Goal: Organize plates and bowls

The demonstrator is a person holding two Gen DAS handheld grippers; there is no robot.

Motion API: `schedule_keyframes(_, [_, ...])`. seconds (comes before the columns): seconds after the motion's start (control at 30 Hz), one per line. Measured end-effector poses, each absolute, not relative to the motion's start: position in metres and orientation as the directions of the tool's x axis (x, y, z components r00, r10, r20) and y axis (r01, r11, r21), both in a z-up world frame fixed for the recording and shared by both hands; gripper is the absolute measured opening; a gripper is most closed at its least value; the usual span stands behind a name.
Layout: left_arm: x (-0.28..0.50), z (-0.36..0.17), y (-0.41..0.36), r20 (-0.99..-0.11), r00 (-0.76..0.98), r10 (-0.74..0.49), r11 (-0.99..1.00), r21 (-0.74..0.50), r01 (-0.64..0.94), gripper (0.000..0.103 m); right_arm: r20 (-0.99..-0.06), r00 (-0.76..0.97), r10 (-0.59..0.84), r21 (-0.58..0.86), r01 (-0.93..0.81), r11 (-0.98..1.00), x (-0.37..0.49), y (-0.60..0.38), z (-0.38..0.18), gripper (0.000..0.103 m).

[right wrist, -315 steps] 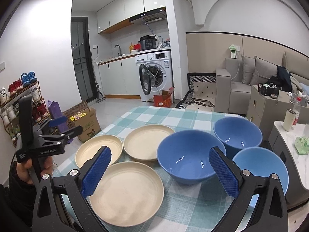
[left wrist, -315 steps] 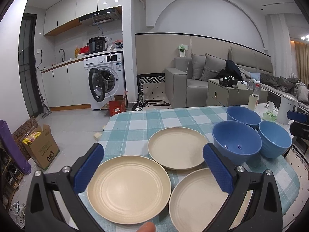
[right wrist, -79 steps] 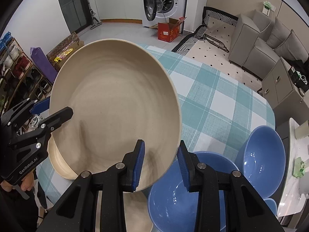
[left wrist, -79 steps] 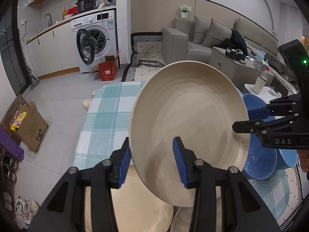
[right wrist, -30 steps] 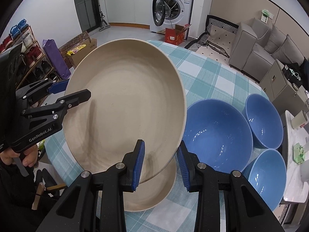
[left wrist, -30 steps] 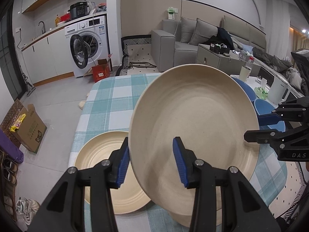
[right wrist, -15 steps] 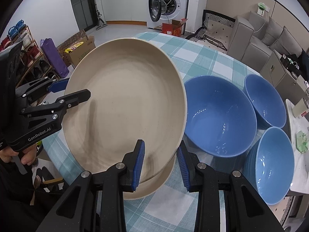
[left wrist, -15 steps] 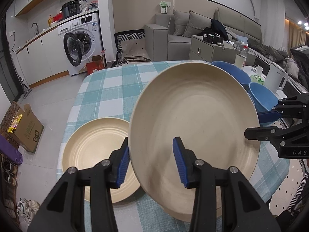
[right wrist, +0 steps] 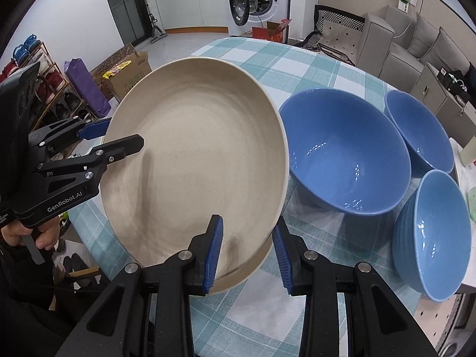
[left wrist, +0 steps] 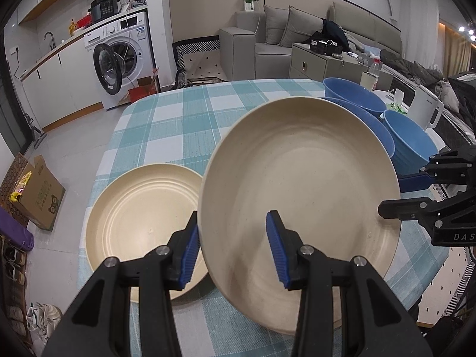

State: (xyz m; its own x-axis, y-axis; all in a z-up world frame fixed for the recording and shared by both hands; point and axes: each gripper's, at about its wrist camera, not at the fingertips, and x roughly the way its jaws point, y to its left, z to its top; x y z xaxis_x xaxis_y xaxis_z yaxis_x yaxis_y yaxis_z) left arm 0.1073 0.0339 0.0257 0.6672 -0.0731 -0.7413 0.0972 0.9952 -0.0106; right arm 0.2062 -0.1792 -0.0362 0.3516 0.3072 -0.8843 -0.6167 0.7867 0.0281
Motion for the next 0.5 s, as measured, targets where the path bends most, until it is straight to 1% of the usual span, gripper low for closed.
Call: schedule_keyframes(0.5, [0.108,0.007,0.037,-0.771,0.632,-0.074,0.995,-0.018,0.095,0.042,-0.894,0.321,0.313,0.049,-0.624,0.780,0.206,-0.180,-0.053,0.035])
